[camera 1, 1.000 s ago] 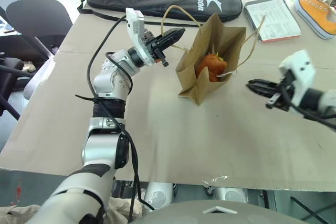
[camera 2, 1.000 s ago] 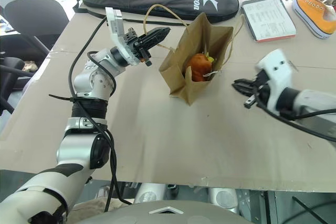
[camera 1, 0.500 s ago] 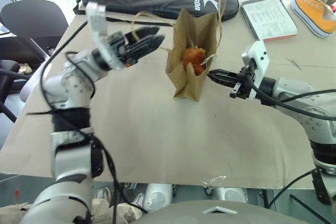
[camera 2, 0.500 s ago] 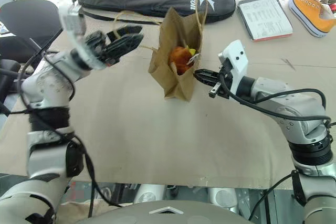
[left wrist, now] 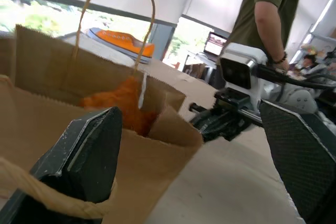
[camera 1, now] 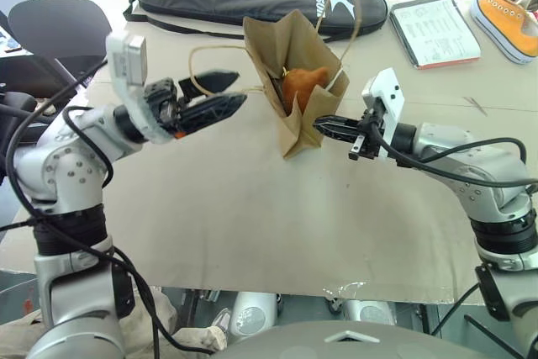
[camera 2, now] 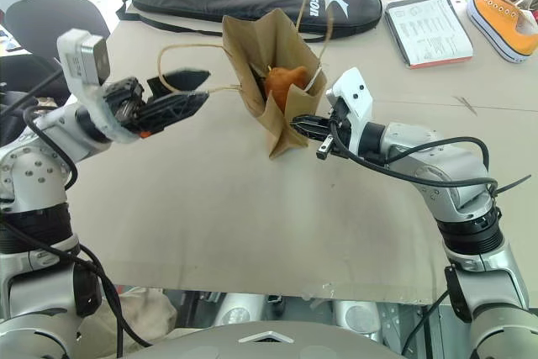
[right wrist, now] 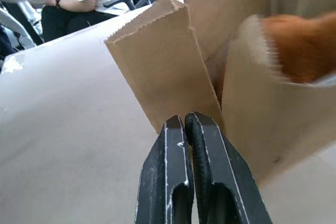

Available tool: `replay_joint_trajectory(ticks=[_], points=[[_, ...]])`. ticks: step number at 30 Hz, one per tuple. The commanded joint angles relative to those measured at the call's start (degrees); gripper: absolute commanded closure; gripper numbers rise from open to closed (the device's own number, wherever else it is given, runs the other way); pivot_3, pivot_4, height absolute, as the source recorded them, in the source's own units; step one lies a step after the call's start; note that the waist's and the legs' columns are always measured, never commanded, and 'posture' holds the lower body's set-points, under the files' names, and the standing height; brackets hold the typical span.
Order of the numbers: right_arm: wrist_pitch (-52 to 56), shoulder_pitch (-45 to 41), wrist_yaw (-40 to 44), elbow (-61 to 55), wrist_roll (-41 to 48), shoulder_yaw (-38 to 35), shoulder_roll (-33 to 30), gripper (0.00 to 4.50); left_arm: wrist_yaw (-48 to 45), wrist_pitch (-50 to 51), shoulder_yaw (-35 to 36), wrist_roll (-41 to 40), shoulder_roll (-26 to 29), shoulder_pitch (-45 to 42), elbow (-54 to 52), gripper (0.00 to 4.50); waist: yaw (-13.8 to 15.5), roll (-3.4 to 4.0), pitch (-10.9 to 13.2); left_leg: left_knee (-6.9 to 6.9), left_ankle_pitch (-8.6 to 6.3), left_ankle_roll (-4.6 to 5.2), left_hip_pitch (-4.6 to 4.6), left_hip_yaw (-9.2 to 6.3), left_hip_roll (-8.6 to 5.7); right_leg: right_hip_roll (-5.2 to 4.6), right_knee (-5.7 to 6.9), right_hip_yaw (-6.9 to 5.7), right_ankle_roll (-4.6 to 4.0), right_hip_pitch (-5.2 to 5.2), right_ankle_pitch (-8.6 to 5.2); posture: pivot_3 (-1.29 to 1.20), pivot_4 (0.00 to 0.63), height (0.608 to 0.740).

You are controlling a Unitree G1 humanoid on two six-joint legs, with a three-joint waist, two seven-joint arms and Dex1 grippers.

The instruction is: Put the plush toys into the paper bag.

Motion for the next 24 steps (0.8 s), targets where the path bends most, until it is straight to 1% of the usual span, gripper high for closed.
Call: replay_joint_trajectory(ticks=[1,4,7,9,14,18,21,24], points=[[-1.0,-2.4,0.6,-0.1,0.1,-1.8,2.0,4.5,-3.4,-2.8,-0.4,2.8,4.3,-0.7,0.7,0.05,-0.4,0.0,0.0,0.0,0.0,0.0,0.0,0.01,0.01,0.02,-0.01,0.02,0.0,-0.01,0.0,0.0,0.15,0.74],[-2.7,-2.1,2.6,1.5,-3.0,-0.4,0.9,4.5,-4.5,-3.6,-0.6,4.3,6.2,1.2,1.4,0.05,-0.3,0.01,0.0,-0.11,0.0,-0.01,0.05,0.05,0.03,0.06,-0.01,0.08,-0.01,-0.06,-0.01,0.0,0.15,0.74],[-2.6,-2.2,3.0,1.9,-3.6,-1.0,1.2,4.5,-4.7,-1.6,0.0,1.6,5.8,5.7,-2.6,0.05,-0.2,0.01,0.0,-0.13,0.0,0.0,0.03,0.08,0.03,0.02,-0.03,0.07,-0.01,-0.06,-0.01,0.0,0.15,0.74],[-2.2,-2.2,3.4,1.4,-3.4,-1.3,1.5,4.5,-3.7,-1.5,0.8,0.7,5.1,7.0,-3.4,0.05,-0.2,0.01,0.0,-0.11,0.0,0.0,0.01,0.08,0.04,-0.02,-0.03,0.07,-0.01,-0.06,-0.01,0.0,0.15,0.74],[1.2,-1.3,5.7,-3.3,1.9,-3.0,1.5,4.5,-1.0,-2.6,2.3,0.2,3.9,5.3,-2.6,0.05,0.0,-0.01,0.0,-0.08,0.0,-0.01,-0.01,0.01,0.03,-0.04,0.01,-0.01,-0.01,-0.05,0.0,0.0,0.15,0.74],[4.5,-0.9,6.8,-7.5,7.1,-5.3,0.2,4.5,2.8,-5.1,1.2,2.5,2.0,2.8,-2.6,0.05,0.1,0.0,0.0,-0.08,0.0,0.0,0.0,0.0,0.02,-0.05,0.0,-0.02,-0.01,-0.03,0.0,0.0,0.15,0.74],[6.6,-1.2,5.4,-9.7,9.4,-7.9,-1.3,4.5,4.7,-7.2,0.6,6.2,2.7,3.5,-1.9,0.05,-0.1,-0.01,0.0,-0.07,0.0,0.0,0.01,0.01,0.01,-0.05,0.0,-0.01,0.0,-0.02,0.0,0.0,0.15,0.74],[9.5,-1.3,3.5,-11.1,9.5,-9.8,-4.7,4.5,4.8,-8.1,2.2,5.4,2.0,3.5,-1.8,0.05,-0.1,-0.01,0.0,-0.08,0.0,0.0,0.02,0.01,0.02,-0.04,0.01,-0.01,-0.01,-0.03,0.0,0.0,0.15,0.74]])
